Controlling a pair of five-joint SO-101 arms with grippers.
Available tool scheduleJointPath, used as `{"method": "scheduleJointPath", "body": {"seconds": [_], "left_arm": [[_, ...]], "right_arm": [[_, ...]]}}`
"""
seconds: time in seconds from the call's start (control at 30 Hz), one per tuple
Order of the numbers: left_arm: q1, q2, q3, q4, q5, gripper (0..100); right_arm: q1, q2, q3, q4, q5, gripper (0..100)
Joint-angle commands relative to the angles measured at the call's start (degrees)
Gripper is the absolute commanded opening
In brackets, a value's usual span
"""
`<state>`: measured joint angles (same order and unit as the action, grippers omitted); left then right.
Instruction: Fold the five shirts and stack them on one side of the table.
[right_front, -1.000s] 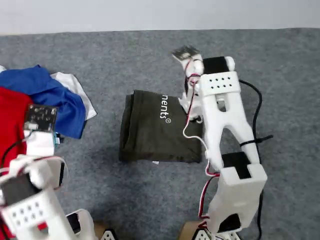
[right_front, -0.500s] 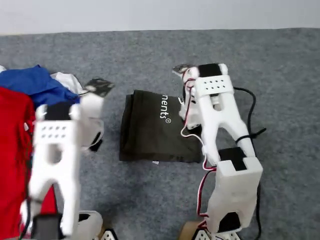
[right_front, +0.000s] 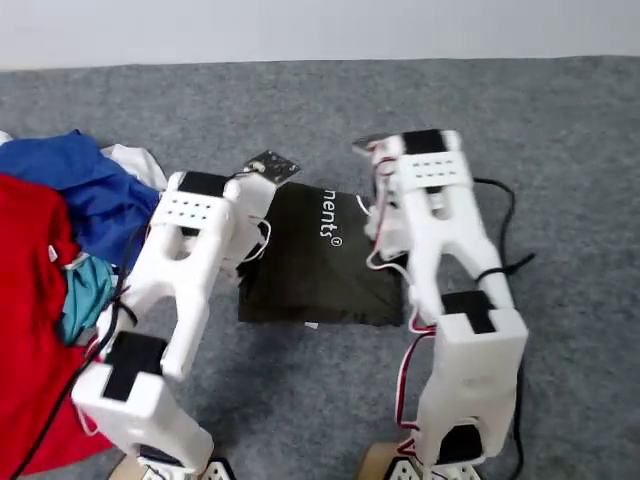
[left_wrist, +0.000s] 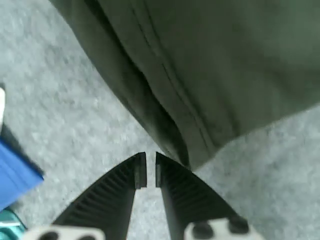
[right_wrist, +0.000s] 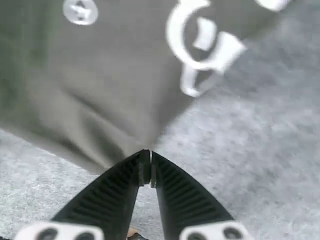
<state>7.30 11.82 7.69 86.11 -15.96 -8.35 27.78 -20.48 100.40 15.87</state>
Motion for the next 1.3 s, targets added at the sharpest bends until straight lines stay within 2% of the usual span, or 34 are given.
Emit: {"method": "scheduleJointPath", "body": {"seconds": [0.0,0.17,0.3,0.53,1.0,1.27], "left_arm": [[1.6,0.7,-5.8,-0.7,0.5,5],[6.3,1.0,-10.5,0.6,0.7,5],[7.6,1.3,-10.8,-2.0,3.5,5],[7.6,10.5,-10.6,-5.8,3.0,5],[6.4,18.8,-10.6,6.8,-5.2,5],[5.1,9.1,-11.8,9.4,-5.3,5]], "right_arm": [[4.8,-6.3,-0.5,2.1,-0.5,1.0],[10.9,-8.5,-0.5,2.2,-0.5,1.0],[14.6,-8.6,-0.4,2.2,-0.5,1.0],[16.0,-8.7,-0.4,2.2,-0.5,1.0],[16.0,-8.8,-0.4,2.2,-0.7,1.0],[15.3,-8.8,-0.4,2.2,-0.8,1.0]]}}
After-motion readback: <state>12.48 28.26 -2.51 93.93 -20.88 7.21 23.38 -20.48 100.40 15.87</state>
